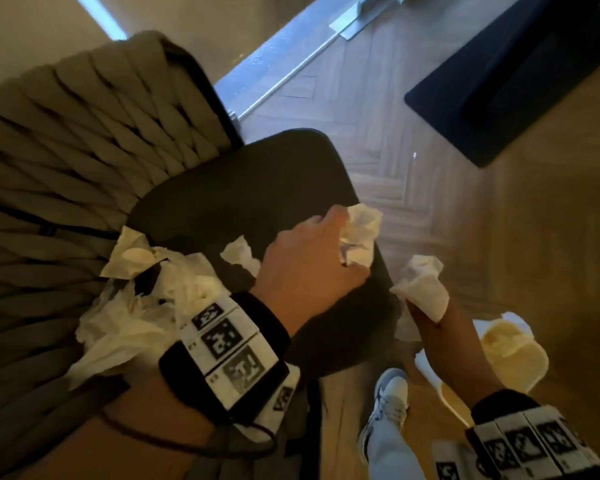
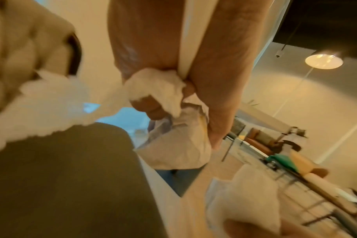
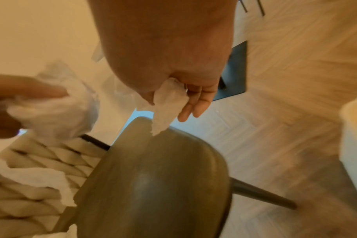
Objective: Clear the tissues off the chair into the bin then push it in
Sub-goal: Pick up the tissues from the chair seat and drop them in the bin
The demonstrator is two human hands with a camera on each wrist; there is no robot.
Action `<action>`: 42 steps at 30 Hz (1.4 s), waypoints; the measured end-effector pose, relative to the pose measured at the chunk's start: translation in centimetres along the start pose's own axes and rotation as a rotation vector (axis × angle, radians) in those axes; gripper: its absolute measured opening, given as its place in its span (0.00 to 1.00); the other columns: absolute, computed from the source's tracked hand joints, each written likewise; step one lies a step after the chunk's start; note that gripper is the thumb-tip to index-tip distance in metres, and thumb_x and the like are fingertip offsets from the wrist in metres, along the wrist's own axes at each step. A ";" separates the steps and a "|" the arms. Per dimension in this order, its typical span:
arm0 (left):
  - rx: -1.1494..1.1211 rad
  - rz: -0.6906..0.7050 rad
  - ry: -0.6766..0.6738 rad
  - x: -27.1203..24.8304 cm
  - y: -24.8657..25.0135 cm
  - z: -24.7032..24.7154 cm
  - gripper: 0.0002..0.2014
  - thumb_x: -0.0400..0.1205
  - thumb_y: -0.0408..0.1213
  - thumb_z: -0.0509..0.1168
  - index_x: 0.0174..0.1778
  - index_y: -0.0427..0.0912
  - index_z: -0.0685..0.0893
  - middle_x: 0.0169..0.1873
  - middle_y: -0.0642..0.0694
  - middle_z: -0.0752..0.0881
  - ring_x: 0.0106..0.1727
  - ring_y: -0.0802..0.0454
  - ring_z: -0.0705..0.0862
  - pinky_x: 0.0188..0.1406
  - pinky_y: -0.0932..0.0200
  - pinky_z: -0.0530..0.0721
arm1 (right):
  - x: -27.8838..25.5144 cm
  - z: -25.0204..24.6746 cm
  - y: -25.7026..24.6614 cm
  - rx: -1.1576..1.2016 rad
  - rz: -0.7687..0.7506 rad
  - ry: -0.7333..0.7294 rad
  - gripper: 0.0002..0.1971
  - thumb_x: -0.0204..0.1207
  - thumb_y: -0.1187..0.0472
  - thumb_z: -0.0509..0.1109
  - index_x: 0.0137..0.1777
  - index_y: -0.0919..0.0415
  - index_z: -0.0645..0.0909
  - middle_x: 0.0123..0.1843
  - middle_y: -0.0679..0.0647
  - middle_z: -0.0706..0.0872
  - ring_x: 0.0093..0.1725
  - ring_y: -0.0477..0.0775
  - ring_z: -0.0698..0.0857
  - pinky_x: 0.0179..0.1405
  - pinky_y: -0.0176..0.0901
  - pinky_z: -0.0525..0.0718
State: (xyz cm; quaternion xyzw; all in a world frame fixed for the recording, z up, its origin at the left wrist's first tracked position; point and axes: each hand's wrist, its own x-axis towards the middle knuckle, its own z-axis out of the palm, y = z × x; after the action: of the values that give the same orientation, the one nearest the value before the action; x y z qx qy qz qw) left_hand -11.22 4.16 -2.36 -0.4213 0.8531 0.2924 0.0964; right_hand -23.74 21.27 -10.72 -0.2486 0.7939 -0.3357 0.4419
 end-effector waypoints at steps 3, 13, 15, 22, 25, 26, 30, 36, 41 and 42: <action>-0.231 0.149 -0.131 -0.1 7.3 3.6 0.28 0.73 0.56 0.70 0.65 0.56 0.67 0.58 0.54 0.81 0.50 0.60 0.79 0.46 0.62 0.78 | -2.7 -3.4 4.0 0.026 0.045 0.064 0.06 0.81 0.62 0.64 0.54 0.52 0.76 0.41 0.38 0.81 0.38 0.34 0.79 0.37 0.25 0.74; -0.840 0.071 -0.667 2.0 25.4 24.2 0.31 0.71 0.49 0.76 0.69 0.52 0.74 0.58 0.51 0.86 0.57 0.55 0.86 0.60 0.51 0.85 | -6.7 -10.2 21.3 0.106 0.476 0.280 0.14 0.79 0.65 0.66 0.64 0.69 0.77 0.52 0.60 0.80 0.58 0.61 0.81 0.50 0.40 0.70; -0.953 -0.052 -0.718 3.1 26.6 28.2 0.26 0.74 0.42 0.75 0.67 0.48 0.75 0.53 0.50 0.87 0.52 0.54 0.87 0.53 0.57 0.87 | -6.0 -10.3 24.6 0.088 0.562 0.221 0.17 0.80 0.61 0.66 0.65 0.69 0.75 0.51 0.62 0.81 0.57 0.65 0.82 0.48 0.44 0.71; -0.877 -0.290 -0.690 6.6 25.0 41.2 0.18 0.77 0.46 0.71 0.59 0.46 0.76 0.30 0.49 0.78 0.17 0.57 0.71 0.13 0.62 0.67 | -1.9 -8.2 35.9 0.230 0.682 0.141 0.21 0.76 0.56 0.69 0.65 0.67 0.75 0.55 0.60 0.82 0.58 0.68 0.82 0.55 0.56 0.80; -0.747 -0.336 -0.659 7.2 24.0 45.7 0.23 0.76 0.46 0.71 0.65 0.44 0.74 0.39 0.48 0.84 0.25 0.58 0.81 0.16 0.65 0.76 | -1.7 -8.7 38.7 0.323 0.702 0.098 0.27 0.74 0.52 0.71 0.69 0.64 0.71 0.58 0.58 0.80 0.61 0.65 0.81 0.52 0.51 0.77; -0.704 -0.352 -0.649 7.3 23.6 46.9 0.27 0.75 0.47 0.72 0.67 0.44 0.73 0.47 0.47 0.86 0.33 0.55 0.85 0.22 0.63 0.81 | -1.9 -9.0 39.4 0.336 0.693 0.100 0.28 0.73 0.50 0.72 0.69 0.62 0.71 0.57 0.59 0.81 0.58 0.65 0.82 0.50 0.52 0.79; -0.562 -0.400 -0.597 8.1 22.4 49.8 0.33 0.74 0.48 0.73 0.72 0.42 0.69 0.62 0.45 0.84 0.48 0.47 0.87 0.47 0.50 0.86 | -3.1 -9.8 41.3 0.303 0.651 0.119 0.26 0.72 0.49 0.73 0.68 0.58 0.73 0.42 0.54 0.86 0.49 0.58 0.85 0.45 0.49 0.80; -0.332 -0.314 -0.651 8.8 22.0 49.9 0.37 0.73 0.60 0.65 0.77 0.52 0.63 0.66 0.45 0.80 0.63 0.43 0.81 0.65 0.41 0.80 | -3.4 -11.3 41.0 0.293 0.626 0.209 0.15 0.78 0.54 0.66 0.62 0.59 0.76 0.39 0.50 0.82 0.44 0.57 0.85 0.31 0.43 0.75; -0.328 -0.297 -0.660 9.1 21.4 46.9 0.22 0.81 0.50 0.58 0.68 0.45 0.78 0.65 0.43 0.82 0.64 0.43 0.79 0.68 0.46 0.76 | -1.7 -12.0 38.6 0.270 0.543 0.276 0.07 0.78 0.56 0.64 0.53 0.55 0.76 0.37 0.48 0.79 0.43 0.60 0.84 0.40 0.53 0.81; -0.354 -0.290 -0.597 9.0 21.0 46.2 0.18 0.81 0.48 0.58 0.62 0.46 0.82 0.58 0.44 0.85 0.57 0.45 0.82 0.59 0.49 0.80 | -1.1 -12.2 37.9 0.257 0.513 0.300 0.04 0.78 0.57 0.64 0.51 0.53 0.76 0.36 0.47 0.79 0.41 0.59 0.83 0.40 0.53 0.81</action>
State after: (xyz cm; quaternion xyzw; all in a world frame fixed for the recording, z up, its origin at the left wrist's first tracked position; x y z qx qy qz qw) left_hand -36.92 34.88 -34.73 -0.4441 0.6550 0.5288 0.3069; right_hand -37.51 50.59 -33.99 0.0698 0.8380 -0.3440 0.4179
